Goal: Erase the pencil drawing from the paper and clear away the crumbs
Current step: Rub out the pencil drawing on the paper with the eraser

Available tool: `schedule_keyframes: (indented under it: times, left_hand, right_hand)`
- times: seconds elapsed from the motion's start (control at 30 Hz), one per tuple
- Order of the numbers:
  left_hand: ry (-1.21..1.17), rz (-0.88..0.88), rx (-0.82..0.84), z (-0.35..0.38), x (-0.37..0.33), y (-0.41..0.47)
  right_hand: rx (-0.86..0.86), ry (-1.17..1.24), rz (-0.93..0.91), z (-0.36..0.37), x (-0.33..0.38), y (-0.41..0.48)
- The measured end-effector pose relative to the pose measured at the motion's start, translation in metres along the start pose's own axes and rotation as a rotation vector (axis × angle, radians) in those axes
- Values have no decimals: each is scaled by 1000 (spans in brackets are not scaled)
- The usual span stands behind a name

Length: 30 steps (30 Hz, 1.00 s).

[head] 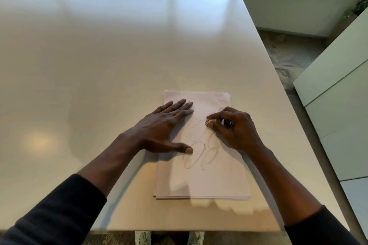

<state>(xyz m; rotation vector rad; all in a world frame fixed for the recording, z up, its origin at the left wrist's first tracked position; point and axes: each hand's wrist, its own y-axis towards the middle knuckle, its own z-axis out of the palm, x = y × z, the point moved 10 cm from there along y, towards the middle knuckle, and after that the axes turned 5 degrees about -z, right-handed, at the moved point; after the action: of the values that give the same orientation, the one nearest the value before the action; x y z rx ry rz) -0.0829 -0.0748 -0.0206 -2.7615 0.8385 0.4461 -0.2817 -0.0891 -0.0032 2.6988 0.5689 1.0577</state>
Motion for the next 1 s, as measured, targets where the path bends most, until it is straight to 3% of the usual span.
schedule_keyframes:
  times: [0.27, 0.5, 0.7, 0.9, 1.0]
  left_hand:
    - [31, -4, 19, 9, 0, -11]
    - [28, -25, 51, 15, 4, -10]
    - [28, -21, 32, 12, 3, -12]
    - [7, -28, 39, 14, 4, -11]
    - [17, -32, 39, 13, 4, -11]
  right_hand:
    - [-65, -19, 24, 0, 7, -8]
    - [68, -11, -115, 20, 36, -16]
    - [-110, -91, 37, 1, 17, 1]
    - [62, -26, -124, 30, 42, -11]
    - [-27, -71, -63, 15, 30, -2]
